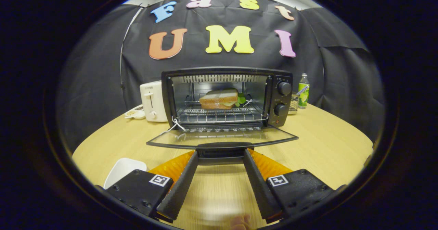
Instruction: Open the toaster oven, put the food inside, and close the toaster oven door.
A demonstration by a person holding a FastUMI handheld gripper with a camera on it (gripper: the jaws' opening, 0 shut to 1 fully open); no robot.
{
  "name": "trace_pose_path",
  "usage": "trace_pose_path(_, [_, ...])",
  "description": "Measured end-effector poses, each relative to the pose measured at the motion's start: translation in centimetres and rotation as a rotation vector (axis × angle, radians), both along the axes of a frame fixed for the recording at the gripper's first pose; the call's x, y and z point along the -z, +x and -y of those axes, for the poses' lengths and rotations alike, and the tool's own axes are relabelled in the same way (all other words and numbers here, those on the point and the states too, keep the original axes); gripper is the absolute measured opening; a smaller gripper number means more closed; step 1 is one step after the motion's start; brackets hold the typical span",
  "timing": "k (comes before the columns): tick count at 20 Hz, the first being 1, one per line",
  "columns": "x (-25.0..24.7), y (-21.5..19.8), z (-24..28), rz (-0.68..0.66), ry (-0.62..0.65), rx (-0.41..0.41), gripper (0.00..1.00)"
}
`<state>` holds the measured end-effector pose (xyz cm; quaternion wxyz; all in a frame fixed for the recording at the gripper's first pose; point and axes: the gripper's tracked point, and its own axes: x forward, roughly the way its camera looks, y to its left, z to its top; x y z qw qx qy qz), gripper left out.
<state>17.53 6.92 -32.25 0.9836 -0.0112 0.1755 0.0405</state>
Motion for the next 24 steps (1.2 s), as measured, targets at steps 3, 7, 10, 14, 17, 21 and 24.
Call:
trace_pose_path(3, [-0.6, 0.0, 0.0, 0.026, 0.015, 0.003, 0.89])
trace_pose_path(7, [-1.1, 0.1, -0.1, 0.059, 0.02, 0.003, 0.89])
trace_pose_path(10, [-2.2, 0.2, -0.3, 0.102, 0.012, -0.002, 0.89])
trace_pose_path(14, [-3.9, 0.9, -0.4, 0.149, 0.013, -0.006, 0.89])
trace_pose_path(17, [-5.6, 1.5, -0.6, 0.191, 0.009, -0.014, 0.9])
trace_pose_path(21, [-7.3, 2.5, -0.8, 0.233, 0.003, -0.021, 0.9])
trace_pose_path(24, [-8.1, 3.1, -0.8, 0.26, 0.01, -0.024, 0.9])
